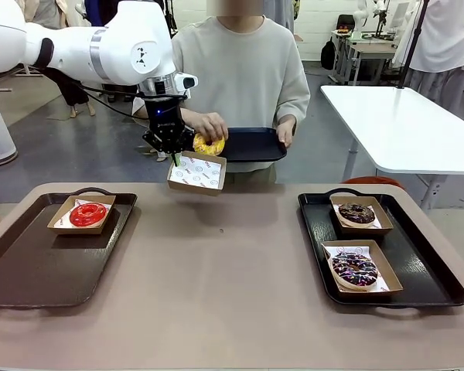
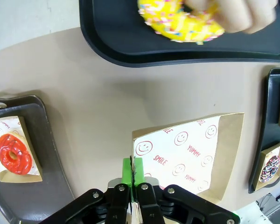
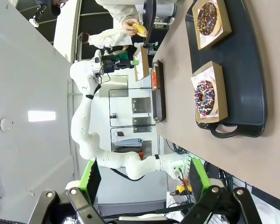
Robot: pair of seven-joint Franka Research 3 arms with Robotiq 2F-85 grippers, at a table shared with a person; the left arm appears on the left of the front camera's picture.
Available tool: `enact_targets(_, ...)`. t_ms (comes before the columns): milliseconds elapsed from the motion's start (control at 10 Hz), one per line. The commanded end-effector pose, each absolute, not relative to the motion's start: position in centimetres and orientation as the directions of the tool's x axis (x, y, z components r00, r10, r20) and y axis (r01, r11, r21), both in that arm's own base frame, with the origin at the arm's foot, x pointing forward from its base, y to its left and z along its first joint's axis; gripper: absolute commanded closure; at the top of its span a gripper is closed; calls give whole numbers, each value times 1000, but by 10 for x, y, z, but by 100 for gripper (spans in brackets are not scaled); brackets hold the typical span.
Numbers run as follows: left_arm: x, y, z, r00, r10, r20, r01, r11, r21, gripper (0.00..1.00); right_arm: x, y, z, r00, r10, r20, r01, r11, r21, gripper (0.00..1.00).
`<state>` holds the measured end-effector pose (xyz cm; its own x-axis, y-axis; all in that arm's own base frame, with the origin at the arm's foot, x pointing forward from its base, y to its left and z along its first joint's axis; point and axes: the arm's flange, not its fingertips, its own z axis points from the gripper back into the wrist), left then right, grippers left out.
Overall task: Individually package the donuts and arrange them on the tray.
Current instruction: Place the picked Paper togo box on the Handle tray.
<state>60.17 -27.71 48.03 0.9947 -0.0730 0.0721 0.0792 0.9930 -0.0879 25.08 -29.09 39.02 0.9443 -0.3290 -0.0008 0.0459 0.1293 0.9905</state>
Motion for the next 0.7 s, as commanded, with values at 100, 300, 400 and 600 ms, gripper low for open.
enact_targets(100, 601, -275, 482, 994, -71, 80, 78, 993, -91, 100, 250, -292, 390, 944, -331, -2, 45, 122, 991, 0)
enact_targets(300, 601, -275, 482, 994, -71, 80, 78, 993, -91, 100, 250, -292, 390, 944, -331, -2, 45, 122, 991, 0)
enact_targets(400, 601, -275, 482, 994, -71, 80, 78, 993, -91, 100, 250, -292, 390, 944, -331, -2, 45, 122, 991, 0)
enact_targets(600, 601, -275, 482, 994, -71, 80, 78, 993, -91, 100, 250, -292, 390, 944, -331, -2, 45, 122, 991, 0)
